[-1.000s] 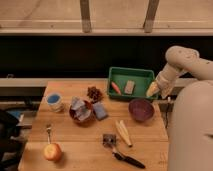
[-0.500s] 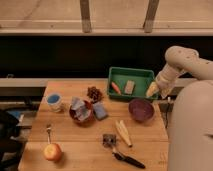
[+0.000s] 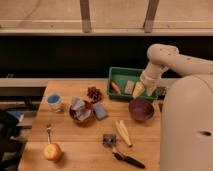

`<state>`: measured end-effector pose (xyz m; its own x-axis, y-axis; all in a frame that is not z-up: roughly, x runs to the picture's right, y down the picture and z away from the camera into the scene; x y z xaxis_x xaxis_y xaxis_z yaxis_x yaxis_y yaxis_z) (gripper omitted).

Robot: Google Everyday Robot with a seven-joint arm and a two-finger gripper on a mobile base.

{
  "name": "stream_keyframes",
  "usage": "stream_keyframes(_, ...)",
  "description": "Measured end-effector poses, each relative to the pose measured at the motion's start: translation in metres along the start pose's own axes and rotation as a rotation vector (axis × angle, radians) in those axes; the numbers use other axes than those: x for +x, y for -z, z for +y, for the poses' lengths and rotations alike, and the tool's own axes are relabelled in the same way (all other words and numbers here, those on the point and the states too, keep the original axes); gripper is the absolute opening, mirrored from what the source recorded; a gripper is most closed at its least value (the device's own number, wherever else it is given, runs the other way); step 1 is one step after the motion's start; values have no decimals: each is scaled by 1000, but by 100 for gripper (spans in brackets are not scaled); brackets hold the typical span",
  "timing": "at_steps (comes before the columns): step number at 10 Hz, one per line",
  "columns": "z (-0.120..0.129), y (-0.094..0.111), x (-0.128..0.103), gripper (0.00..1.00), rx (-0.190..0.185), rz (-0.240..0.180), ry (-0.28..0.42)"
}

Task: Place sponge in table surface

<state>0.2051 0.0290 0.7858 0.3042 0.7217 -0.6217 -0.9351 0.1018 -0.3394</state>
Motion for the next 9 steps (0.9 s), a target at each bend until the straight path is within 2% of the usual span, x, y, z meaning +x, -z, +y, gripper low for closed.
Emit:
stream_keyframes(2, 52, -4, -18, 62, -9, 18, 149)
stream_keyframes(3, 72, -5, -24, 62, -18, 22, 200)
stream_keyframes(5, 132, -4, -30, 62, -31, 10, 337)
stream_keyframes(6, 139, -4, -28, 62, -26, 13, 361)
stream_keyframes(9, 141, -4, -29, 62, -32, 8, 363)
